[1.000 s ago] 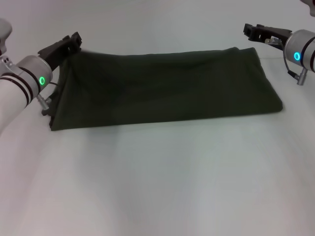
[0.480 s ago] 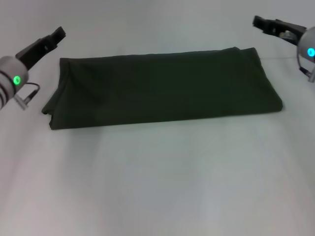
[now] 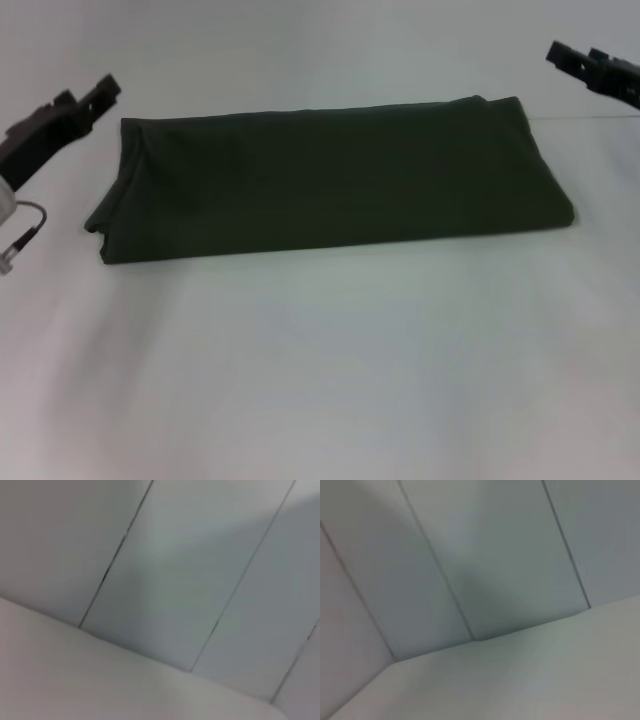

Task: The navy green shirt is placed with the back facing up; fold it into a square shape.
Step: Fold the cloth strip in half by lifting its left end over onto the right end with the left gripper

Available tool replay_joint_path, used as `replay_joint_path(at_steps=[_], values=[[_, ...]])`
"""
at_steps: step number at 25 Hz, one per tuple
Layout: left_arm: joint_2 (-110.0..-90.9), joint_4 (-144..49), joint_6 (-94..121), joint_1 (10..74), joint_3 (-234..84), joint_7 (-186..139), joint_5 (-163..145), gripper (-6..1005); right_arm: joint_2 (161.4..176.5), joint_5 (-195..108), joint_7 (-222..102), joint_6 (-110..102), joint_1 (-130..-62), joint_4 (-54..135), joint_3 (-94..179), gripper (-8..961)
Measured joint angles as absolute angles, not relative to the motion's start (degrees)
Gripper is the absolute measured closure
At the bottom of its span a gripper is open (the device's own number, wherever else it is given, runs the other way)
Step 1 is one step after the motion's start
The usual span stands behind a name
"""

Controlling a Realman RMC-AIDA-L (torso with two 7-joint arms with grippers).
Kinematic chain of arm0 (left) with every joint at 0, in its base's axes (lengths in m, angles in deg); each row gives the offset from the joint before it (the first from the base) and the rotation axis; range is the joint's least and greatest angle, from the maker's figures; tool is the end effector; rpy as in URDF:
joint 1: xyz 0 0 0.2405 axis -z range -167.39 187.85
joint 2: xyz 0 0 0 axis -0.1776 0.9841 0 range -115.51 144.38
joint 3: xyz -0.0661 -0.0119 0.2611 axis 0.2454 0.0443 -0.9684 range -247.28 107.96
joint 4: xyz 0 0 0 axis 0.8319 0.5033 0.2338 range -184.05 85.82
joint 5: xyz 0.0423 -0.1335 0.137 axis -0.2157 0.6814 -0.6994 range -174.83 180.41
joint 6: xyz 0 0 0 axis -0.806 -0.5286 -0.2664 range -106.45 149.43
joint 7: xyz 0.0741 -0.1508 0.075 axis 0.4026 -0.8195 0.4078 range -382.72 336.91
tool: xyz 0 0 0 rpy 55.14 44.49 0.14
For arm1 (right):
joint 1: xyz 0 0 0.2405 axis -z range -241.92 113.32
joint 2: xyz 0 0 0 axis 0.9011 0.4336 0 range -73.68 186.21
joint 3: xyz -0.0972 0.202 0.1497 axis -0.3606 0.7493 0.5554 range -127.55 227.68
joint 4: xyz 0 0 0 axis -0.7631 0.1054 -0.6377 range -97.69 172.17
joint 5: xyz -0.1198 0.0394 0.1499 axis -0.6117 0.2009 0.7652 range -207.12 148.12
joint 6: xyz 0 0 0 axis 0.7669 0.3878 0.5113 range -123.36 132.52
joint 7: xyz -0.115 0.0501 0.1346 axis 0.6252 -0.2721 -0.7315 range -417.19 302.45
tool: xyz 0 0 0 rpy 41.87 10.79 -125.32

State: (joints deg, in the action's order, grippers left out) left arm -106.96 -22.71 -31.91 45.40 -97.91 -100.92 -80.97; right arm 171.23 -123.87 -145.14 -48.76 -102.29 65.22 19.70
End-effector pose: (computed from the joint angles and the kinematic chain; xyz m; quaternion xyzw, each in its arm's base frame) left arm -0.2854 0.4464 0.0149 -0.6961 -0.4202 -0.3924 0.4300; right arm 0.2832 0.4679 0.0475 -0.7410 0.4039 0.3394 0.4154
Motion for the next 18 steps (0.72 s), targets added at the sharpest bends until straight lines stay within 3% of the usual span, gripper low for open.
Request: replay_joint_path(at_steps=[15,18], values=[[-106.73,-16.97,-30.01,42.34,-96.17,-116.81,-100.68,236,170.40,-124.54,-145.79,-54.95,-98.52,66.69,19.76,9],[-106.55,-15.02,-31.83,42.37,-96.34,-123.39,-107.92,236,169.61,-125.75,-146.33,-57.79,-98.02,66.89,19.74,9]])
